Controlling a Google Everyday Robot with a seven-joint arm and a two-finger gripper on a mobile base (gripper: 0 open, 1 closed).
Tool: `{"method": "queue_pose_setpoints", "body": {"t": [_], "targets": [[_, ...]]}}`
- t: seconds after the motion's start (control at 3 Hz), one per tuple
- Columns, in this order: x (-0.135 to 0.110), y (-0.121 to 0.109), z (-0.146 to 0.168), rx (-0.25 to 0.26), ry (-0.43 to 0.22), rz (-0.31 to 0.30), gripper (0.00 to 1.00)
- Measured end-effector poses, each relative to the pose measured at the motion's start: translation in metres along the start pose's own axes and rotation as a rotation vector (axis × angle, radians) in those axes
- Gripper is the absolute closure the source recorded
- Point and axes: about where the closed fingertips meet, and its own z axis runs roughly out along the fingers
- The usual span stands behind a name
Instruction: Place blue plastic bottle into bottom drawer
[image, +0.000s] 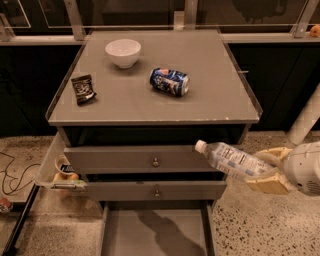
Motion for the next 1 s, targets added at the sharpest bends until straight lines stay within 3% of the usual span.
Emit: {"method": "queue_pose_setpoints", "body": {"t": [0.33, 0.67, 1.0], "targets": [[0.008, 0.016, 0.023, -0.022, 0.002, 0.045, 1.00], [0.021, 0.048, 0.076, -0.041, 0.046, 0.068, 1.00], [0.047, 0.061, 0.133, -0.031, 0.079, 0.064, 1.00]]}}
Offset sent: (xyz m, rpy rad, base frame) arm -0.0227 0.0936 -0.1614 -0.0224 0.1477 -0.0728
